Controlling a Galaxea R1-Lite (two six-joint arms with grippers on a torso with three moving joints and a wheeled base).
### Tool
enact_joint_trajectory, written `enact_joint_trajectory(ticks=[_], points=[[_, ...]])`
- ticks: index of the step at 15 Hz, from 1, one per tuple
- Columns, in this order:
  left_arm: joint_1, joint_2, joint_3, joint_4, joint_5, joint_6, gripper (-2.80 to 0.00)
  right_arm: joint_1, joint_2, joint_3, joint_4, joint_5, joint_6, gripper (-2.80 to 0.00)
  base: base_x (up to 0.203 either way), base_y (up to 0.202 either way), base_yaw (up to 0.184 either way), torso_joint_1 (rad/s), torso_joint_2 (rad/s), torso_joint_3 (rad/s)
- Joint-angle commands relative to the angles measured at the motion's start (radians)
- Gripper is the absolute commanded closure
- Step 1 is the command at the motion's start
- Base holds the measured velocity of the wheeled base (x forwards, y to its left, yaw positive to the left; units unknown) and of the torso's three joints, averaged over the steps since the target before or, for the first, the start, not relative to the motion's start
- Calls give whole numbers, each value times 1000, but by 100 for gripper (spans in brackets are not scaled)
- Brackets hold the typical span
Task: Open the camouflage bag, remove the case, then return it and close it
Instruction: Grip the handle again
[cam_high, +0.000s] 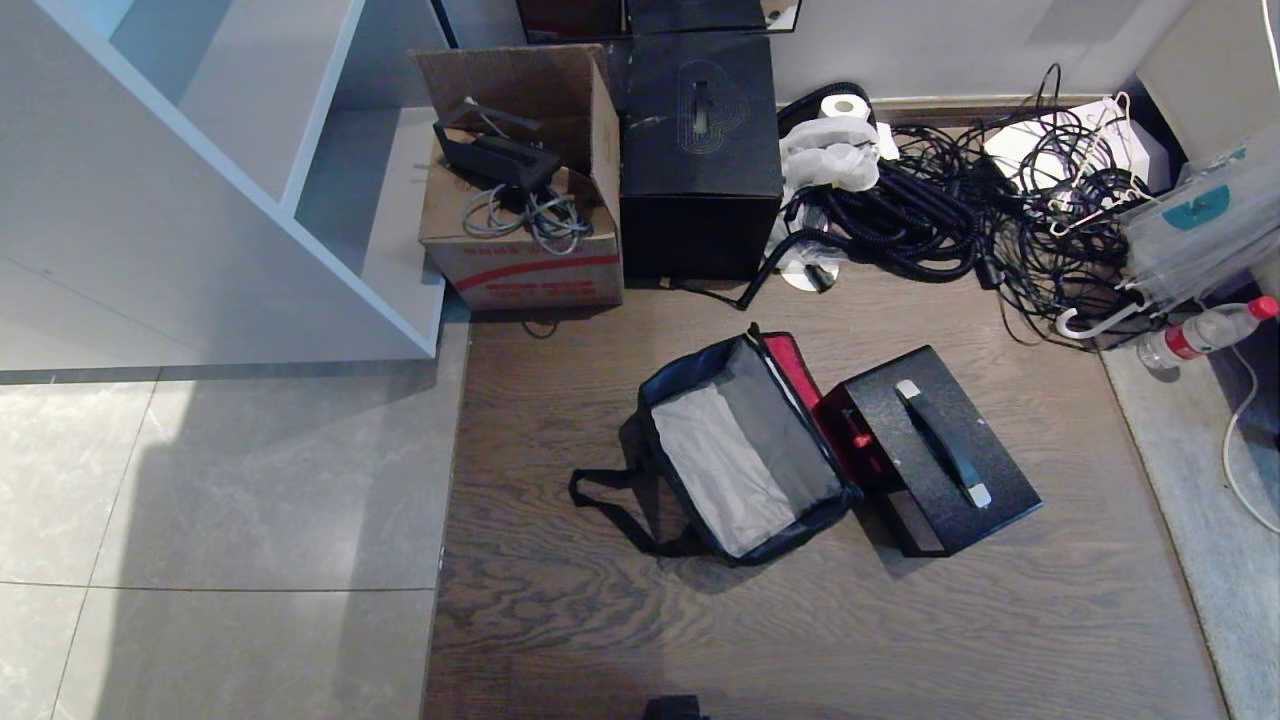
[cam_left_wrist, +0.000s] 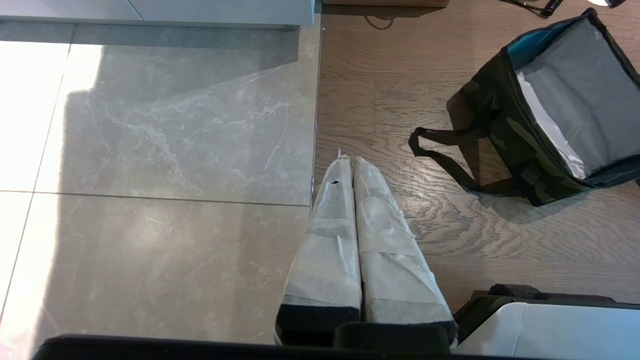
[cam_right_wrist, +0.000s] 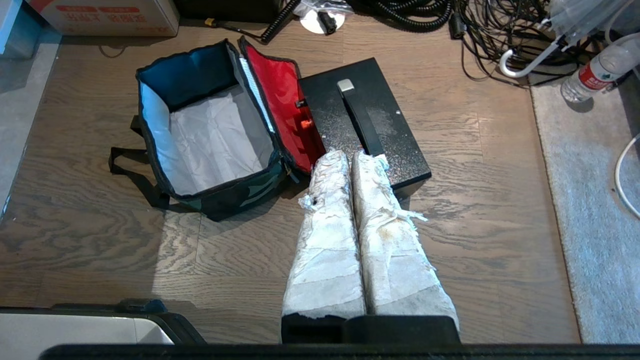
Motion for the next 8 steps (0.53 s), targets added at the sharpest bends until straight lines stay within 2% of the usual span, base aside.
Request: enact_joint_trajectory(ticks=[1,8], points=[[0,0,0,0,0,0,0,0,3,40,-1,0,-1,0,0,0,0,0,0,0],[0,0,0,0,0,0,0,0,3,40,-1,0,-1,0,0,0,0,0,0,0]])
